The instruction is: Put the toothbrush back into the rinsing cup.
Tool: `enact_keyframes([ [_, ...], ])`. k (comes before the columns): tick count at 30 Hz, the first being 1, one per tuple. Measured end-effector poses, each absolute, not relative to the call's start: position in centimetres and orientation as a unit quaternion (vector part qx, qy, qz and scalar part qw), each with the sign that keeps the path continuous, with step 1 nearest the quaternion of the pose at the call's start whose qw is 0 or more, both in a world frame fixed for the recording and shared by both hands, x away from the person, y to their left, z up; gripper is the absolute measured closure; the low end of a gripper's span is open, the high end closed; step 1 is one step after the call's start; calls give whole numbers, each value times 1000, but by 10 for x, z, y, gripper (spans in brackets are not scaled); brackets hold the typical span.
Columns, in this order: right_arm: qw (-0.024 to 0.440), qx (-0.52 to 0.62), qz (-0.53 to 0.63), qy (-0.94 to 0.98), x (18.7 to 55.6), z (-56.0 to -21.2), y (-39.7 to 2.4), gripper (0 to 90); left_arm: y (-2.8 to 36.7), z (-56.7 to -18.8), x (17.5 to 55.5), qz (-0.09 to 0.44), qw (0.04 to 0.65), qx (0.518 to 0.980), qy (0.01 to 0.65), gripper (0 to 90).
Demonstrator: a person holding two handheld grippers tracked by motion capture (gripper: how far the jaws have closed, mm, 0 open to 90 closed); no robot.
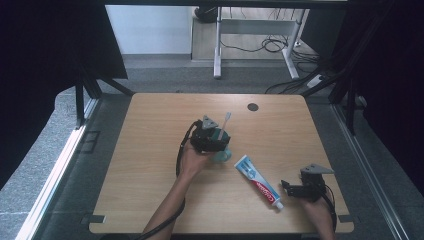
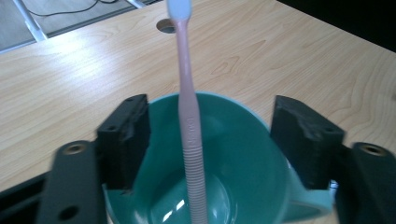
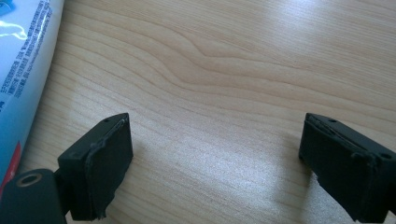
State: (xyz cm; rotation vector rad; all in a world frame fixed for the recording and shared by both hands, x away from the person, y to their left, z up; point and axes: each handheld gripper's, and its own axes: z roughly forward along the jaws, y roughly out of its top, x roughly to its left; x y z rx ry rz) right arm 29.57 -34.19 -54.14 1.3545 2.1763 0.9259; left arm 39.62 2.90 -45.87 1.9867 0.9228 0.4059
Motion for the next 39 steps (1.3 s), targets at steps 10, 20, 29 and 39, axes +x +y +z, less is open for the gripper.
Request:
enact_keyframes([
  [10, 207, 486, 332, 781, 296, -541, -342, 94, 34, -447, 390, 174, 430, 805, 371, 77],
  [20, 207, 486, 332, 781, 296, -541, -342, 94, 50, -445, 382, 177, 430, 804, 371, 0],
  [29, 207, 486, 332, 782, 296, -541, -342, 94, 65, -447, 375, 177, 436, 800, 373, 0],
  [39, 207, 485, 331, 782, 296, -541, -342, 94, 82, -453, 367, 167, 441, 798, 375, 0],
])
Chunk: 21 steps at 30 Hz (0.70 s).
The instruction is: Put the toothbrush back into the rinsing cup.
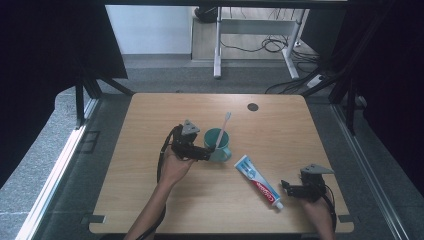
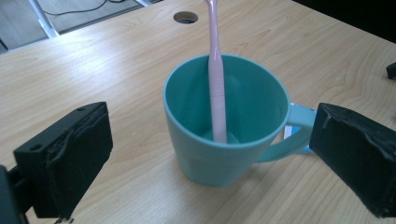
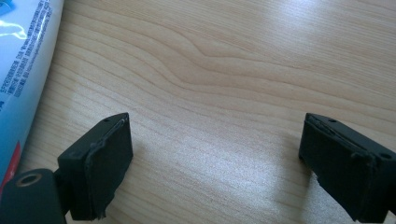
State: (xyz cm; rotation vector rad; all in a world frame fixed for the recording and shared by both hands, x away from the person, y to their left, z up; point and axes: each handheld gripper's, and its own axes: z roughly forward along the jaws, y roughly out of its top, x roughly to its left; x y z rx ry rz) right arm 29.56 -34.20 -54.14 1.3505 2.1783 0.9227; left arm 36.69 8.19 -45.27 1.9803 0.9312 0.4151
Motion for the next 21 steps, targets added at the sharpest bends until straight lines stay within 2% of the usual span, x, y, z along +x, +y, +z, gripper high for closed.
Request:
enact_keyframes([
  [21, 208, 485, 332, 782, 296, -542, -342, 95, 119, -470, 342, 168, 423, 803, 385, 0],
])
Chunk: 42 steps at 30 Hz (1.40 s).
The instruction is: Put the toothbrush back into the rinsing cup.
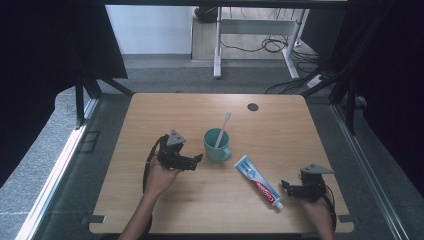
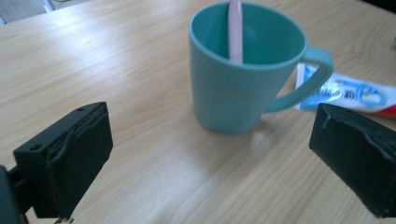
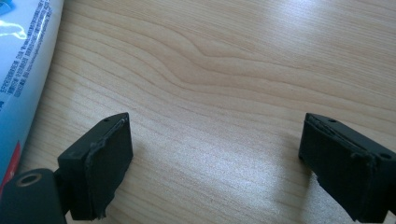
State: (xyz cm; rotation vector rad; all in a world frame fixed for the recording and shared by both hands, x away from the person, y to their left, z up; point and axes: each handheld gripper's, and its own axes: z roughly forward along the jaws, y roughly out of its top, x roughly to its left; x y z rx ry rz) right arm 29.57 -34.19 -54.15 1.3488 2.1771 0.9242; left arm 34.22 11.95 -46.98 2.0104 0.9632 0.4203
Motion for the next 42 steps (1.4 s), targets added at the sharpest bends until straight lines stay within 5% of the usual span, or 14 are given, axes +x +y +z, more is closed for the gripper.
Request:
enact_keyframes([
  [42, 210, 489, 332, 779, 295, -542, -341, 105, 174, -520, 284, 161, 370, 807, 431, 0],
])
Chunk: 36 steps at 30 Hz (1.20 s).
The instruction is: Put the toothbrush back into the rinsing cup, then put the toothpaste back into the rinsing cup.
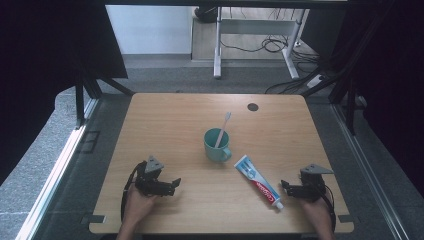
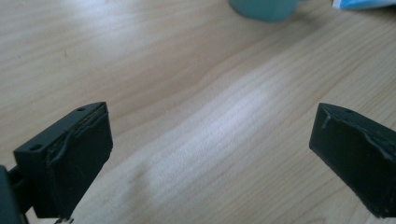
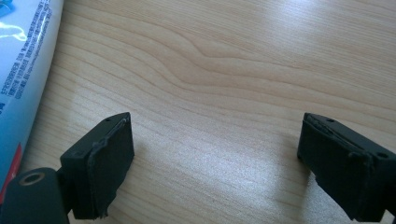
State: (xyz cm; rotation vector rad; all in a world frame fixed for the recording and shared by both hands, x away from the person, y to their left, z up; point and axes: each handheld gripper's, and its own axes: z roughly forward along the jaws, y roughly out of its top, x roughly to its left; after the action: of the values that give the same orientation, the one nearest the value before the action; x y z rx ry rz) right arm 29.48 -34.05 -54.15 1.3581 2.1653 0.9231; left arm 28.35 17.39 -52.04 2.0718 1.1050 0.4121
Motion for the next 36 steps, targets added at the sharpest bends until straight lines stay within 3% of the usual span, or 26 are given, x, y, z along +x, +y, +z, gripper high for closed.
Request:
enact_keyframes([
  [18, 211, 489, 332, 778, 295, -542, -340, 106, 167, -544, 275, 150, 316, 836, 423, 0],
  [36, 208, 489, 332, 779, 295, -542, -340, 97, 168, -546, 274, 153, 321, 829, 432, 0],
])
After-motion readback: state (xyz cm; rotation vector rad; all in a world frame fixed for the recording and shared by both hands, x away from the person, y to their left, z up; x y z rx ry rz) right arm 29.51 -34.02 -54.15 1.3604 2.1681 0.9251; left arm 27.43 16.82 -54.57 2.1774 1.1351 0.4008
